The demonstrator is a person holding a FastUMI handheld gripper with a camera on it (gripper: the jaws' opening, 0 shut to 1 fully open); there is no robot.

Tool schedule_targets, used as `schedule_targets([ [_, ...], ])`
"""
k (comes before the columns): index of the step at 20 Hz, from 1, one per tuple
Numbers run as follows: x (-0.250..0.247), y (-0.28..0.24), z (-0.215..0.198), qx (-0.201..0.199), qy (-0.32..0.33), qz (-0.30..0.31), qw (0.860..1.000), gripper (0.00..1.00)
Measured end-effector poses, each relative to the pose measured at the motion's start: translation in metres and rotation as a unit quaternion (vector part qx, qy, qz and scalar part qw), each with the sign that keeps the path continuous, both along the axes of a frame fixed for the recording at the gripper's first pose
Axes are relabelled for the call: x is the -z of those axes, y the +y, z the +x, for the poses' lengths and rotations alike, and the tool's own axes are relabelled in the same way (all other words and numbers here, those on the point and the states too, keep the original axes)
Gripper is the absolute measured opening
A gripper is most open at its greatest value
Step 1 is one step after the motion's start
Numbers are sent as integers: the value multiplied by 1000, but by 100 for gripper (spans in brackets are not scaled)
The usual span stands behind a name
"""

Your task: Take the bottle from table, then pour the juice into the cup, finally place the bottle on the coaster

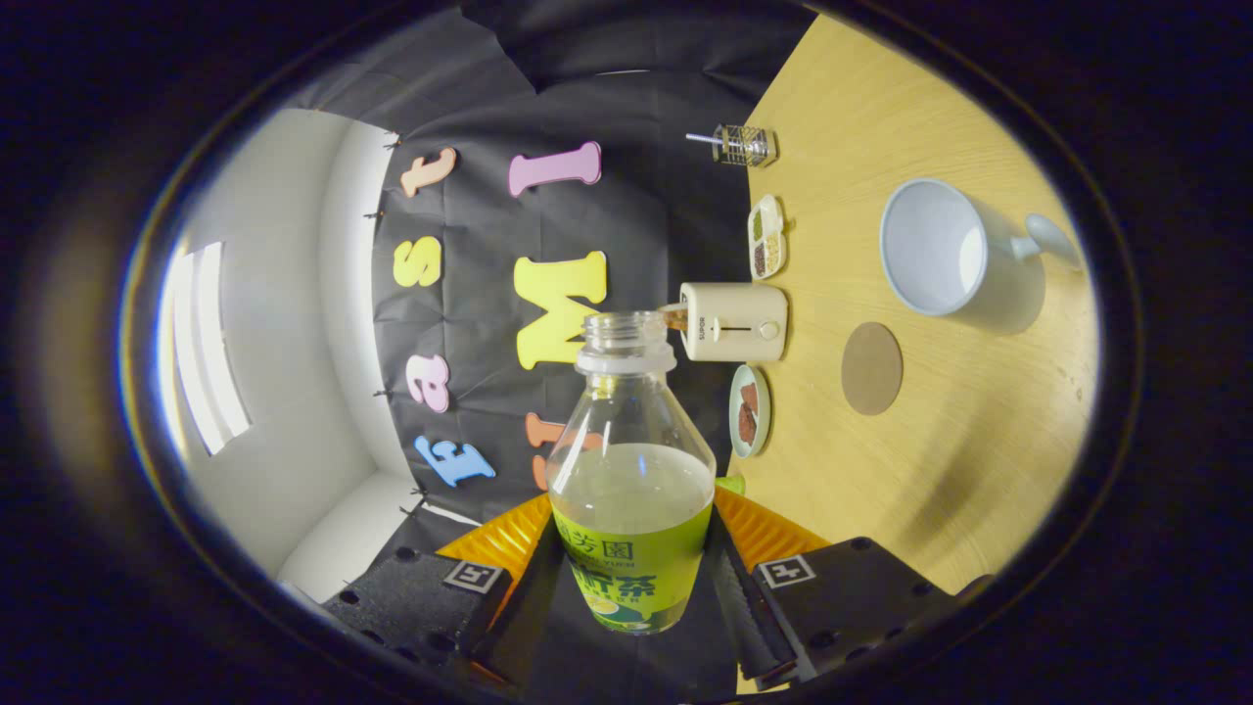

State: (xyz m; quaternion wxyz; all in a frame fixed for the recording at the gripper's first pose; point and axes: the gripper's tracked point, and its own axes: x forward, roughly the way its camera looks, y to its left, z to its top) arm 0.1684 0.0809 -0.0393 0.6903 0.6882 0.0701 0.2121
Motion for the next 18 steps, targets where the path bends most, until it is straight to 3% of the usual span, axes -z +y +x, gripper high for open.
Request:
schedule_targets([
  [10, -4, -13, 14, -3, 8, 83, 997, 80],
  [18, 9, -6, 21, -20, 36, 82, 996, 80],
])
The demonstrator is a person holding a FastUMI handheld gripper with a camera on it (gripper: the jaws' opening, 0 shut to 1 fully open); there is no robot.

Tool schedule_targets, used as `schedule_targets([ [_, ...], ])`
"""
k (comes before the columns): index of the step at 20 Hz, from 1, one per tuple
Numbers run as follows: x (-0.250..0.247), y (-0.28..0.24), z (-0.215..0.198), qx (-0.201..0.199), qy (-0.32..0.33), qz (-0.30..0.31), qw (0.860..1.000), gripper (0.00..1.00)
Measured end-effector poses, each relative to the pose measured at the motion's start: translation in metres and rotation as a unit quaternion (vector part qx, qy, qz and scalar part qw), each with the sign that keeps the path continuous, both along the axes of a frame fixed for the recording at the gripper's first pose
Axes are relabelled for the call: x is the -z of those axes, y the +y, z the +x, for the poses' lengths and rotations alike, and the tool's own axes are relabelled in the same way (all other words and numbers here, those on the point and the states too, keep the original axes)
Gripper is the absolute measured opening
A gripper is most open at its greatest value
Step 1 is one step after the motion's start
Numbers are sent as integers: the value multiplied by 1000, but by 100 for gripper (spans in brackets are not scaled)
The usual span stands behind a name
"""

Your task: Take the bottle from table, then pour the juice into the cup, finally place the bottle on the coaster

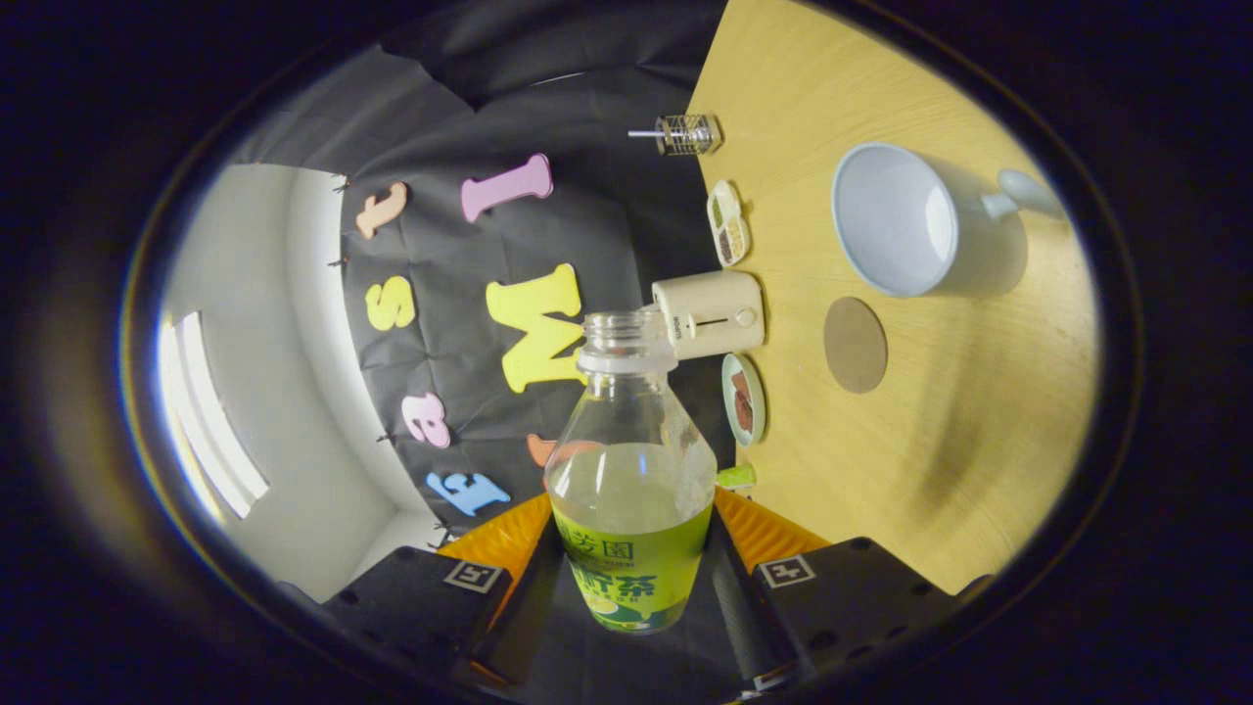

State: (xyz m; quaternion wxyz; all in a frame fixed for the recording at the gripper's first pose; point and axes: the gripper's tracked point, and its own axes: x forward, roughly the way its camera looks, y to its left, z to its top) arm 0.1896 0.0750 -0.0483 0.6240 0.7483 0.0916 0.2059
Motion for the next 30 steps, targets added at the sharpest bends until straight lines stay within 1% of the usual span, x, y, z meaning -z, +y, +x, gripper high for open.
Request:
schedule_targets([
  [5, 5, 1, 3, -21, 21, 25, 999, 80],
  [9, -3, -12, 2, -14, 9, 64, 998, 80],
  [12, -5, -18, 1, -16, 6, 100, 995, 80],
  [14, -6, -25, 2, -10, 3, 120, 993, 80],
  [17, -10, -30, 2, -9, -4, 143, 990, 80],
  [30, -10, -35, -4, -10, -10, 167, 986, 79],
])
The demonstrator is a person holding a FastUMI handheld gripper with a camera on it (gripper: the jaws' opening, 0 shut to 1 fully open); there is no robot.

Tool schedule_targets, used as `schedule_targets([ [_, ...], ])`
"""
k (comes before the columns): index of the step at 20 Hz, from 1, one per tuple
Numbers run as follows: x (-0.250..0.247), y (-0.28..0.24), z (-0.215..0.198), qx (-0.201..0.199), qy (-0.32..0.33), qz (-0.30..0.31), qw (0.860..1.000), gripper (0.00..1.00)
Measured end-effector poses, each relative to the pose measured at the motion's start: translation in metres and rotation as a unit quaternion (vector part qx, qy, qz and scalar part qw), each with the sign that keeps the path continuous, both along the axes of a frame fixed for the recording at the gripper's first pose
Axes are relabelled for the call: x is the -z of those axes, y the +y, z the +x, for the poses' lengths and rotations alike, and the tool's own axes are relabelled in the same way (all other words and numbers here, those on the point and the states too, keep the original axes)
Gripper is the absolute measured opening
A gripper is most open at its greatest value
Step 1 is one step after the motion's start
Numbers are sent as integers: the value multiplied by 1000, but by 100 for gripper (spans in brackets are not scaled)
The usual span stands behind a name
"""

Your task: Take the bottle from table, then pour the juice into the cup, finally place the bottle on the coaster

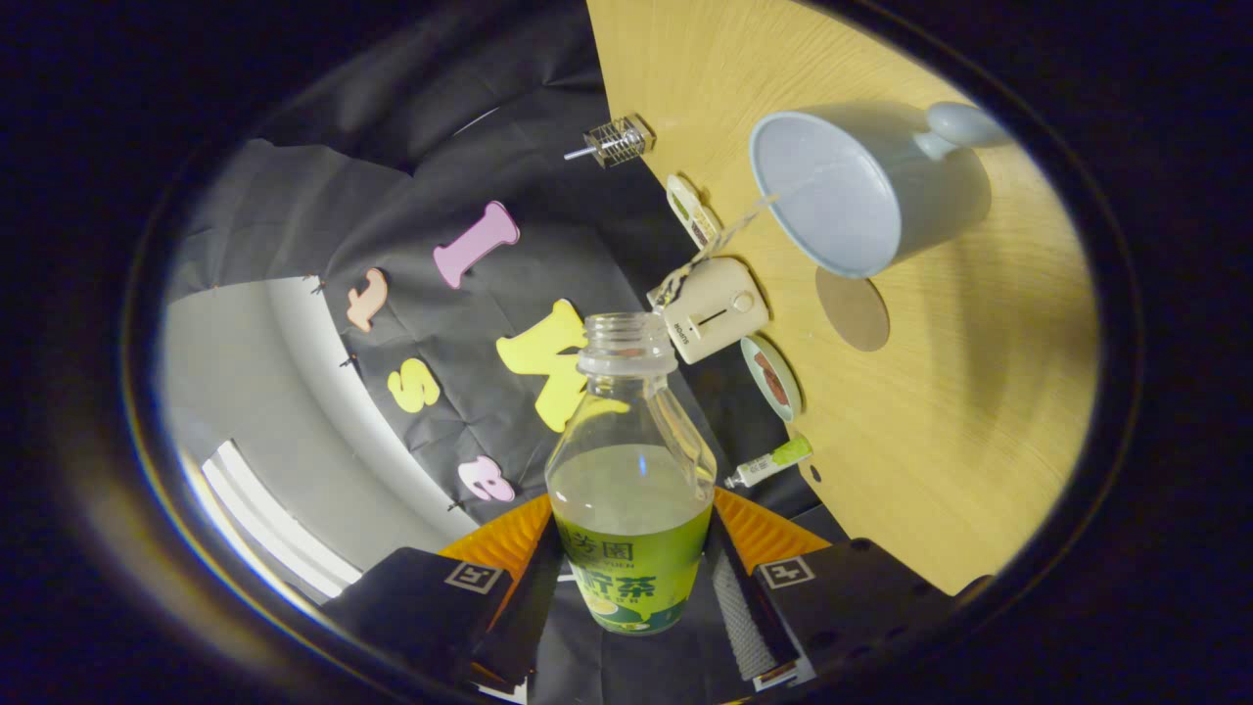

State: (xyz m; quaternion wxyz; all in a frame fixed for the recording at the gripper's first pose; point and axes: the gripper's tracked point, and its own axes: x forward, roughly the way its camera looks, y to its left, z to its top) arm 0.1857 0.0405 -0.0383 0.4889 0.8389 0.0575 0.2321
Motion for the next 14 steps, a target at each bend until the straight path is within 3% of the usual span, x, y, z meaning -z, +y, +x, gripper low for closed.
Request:
schedule_targets([
  [9, -7, 1, -5, 8, -3, -5, 1000, 80],
  [14, -10, -2, -7, -2, 2, 37, 999, 80],
])
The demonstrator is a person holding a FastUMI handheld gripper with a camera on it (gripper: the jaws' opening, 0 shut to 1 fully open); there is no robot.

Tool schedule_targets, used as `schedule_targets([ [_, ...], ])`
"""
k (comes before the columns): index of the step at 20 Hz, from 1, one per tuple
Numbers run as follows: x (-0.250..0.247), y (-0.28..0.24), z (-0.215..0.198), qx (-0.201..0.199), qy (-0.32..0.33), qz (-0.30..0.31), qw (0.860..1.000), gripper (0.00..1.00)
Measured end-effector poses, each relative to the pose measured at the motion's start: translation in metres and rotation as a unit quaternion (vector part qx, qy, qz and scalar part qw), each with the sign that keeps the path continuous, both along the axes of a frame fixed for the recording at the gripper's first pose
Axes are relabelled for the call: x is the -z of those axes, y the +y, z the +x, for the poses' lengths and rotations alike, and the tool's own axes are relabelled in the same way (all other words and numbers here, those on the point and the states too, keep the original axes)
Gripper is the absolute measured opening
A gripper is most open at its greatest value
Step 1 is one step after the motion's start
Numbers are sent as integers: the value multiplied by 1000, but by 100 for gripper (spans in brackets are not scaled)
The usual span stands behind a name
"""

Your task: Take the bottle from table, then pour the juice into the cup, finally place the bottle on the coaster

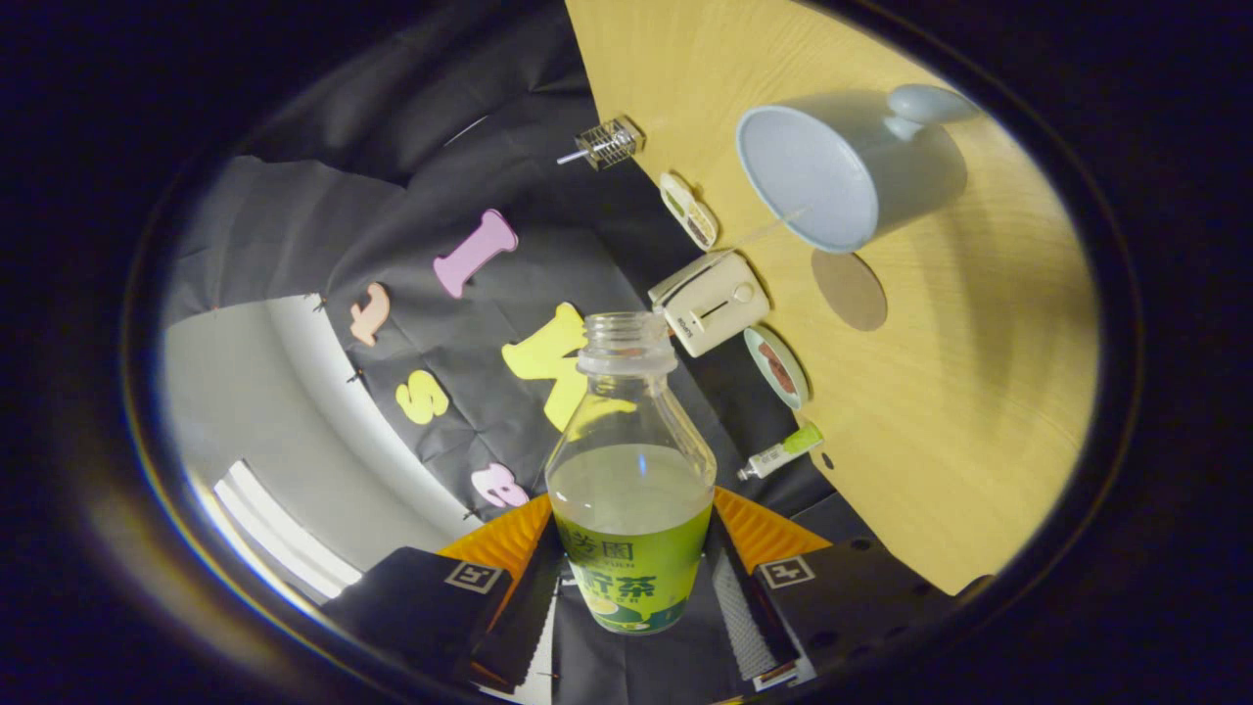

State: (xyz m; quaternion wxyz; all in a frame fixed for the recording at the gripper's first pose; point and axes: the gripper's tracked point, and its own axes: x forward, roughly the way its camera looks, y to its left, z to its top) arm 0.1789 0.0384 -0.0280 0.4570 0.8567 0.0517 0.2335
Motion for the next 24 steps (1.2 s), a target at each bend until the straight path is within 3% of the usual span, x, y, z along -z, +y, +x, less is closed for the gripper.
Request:
schedule_targets([
  [16, -33, -38, -17, -7, -5, 91, 996, 79],
  [24, -44, -33, -21, -32, -19, 118, 992, 79],
])
